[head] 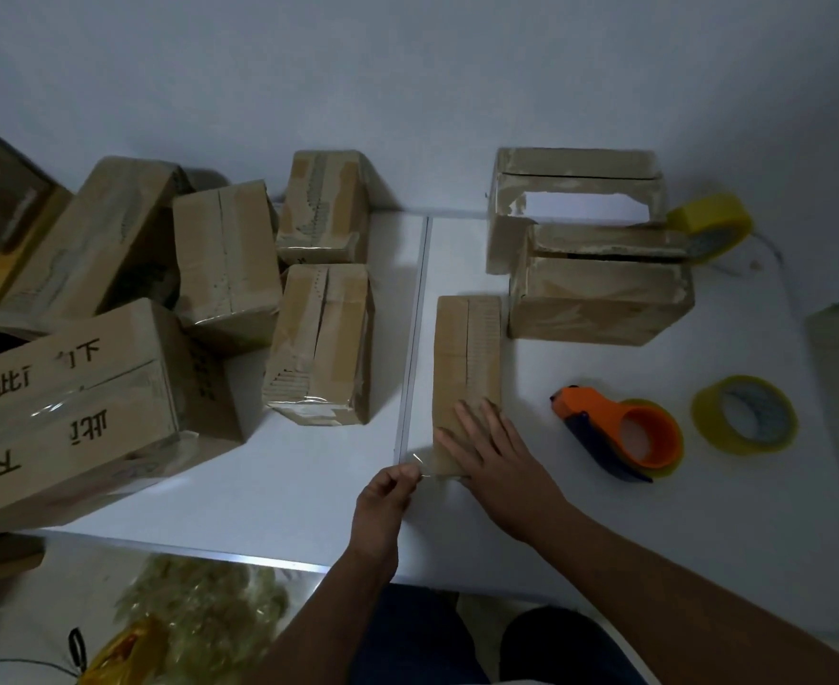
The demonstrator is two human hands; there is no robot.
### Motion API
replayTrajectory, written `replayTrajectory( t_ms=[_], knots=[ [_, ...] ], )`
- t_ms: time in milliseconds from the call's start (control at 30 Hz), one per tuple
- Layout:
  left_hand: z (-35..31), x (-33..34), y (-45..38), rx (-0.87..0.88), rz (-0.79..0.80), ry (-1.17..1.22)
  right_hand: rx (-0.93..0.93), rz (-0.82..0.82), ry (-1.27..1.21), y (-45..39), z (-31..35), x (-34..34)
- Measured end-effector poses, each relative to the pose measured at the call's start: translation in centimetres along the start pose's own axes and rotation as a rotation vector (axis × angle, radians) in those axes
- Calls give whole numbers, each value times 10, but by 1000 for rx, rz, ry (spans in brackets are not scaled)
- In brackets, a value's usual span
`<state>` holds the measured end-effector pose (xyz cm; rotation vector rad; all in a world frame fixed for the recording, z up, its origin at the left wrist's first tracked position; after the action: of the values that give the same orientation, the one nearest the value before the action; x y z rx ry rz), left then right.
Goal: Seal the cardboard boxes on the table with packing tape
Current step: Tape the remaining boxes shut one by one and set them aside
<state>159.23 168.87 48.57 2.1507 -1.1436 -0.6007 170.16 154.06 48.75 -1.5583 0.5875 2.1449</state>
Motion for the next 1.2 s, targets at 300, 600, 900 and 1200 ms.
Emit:
replayTrajectory(
  t_ms=[300, 600, 900, 1200],
  knots=[
    [-5, 16, -16, 49, 8, -87, -10, 9, -9, 0, -2, 4],
    [1, 23, -20, 10, 32, -101, 9, -7, -17, -2, 0, 4],
    [-21, 21, -29, 92, -197, -407, 24, 11, 9, -2, 0, 2],
    [-32, 34, 16, 213, 8, -726, 30, 6, -10, -3, 0, 2]
  ],
)
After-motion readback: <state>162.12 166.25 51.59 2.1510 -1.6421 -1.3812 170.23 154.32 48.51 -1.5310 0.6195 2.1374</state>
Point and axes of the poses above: each hand's wrist, its own y-axis away from the middle knuckle, its own x-axis out of the palm, z = x × y, the point moved 2 cm from there along -y, towards the middle knuckle, and after that the axes turned 10 degrees about -y, right-handed, at the moved point
